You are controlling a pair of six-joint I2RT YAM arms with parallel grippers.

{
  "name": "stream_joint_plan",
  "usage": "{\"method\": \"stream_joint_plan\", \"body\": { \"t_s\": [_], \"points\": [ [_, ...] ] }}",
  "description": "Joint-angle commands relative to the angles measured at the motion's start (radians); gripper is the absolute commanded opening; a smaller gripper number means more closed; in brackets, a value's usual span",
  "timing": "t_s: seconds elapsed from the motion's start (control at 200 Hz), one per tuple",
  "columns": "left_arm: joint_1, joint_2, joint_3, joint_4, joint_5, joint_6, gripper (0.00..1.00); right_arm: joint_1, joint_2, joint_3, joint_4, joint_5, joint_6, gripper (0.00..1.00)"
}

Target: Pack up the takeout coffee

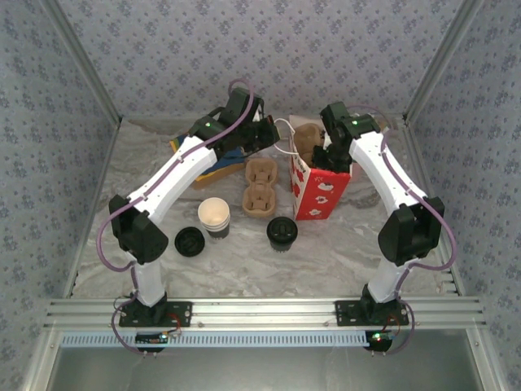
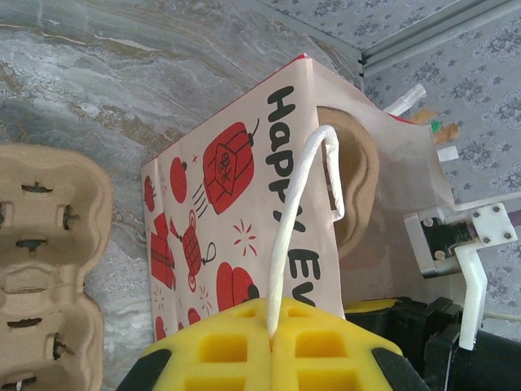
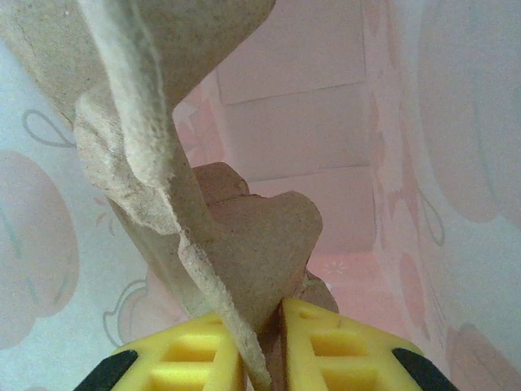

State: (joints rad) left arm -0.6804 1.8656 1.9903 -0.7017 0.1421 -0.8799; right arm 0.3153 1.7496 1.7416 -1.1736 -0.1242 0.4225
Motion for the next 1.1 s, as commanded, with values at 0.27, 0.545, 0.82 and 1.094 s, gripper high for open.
{"method": "stream_joint_plan", "body": {
  "t_s": [0.27,0.545,0.82,1.094],
  "points": [
    [-0.005,-0.032,0.002,0.047,0.012,0.013,0.0,-0.012,-0.037,-0.016,-0.006,-0.064,0.045,0.18],
    [-0.01,-0.046,-0.007,0.039,-0.016,0.016,0.0,-0.021,-0.053,-0.045,0.012,-0.101,0.081,0.18],
    [-0.02,-0.04,0.016,0.047,-0.012,0.025,0.0,-0.036,-0.067,-0.078,0.023,-0.103,0.081,0.18],
    [-0.052,0.033,0.15,-0.013,-0.022,0.042,0.0,-0.067,-0.097,-0.138,0.064,-0.119,0.086,0.19]
  ]
}}
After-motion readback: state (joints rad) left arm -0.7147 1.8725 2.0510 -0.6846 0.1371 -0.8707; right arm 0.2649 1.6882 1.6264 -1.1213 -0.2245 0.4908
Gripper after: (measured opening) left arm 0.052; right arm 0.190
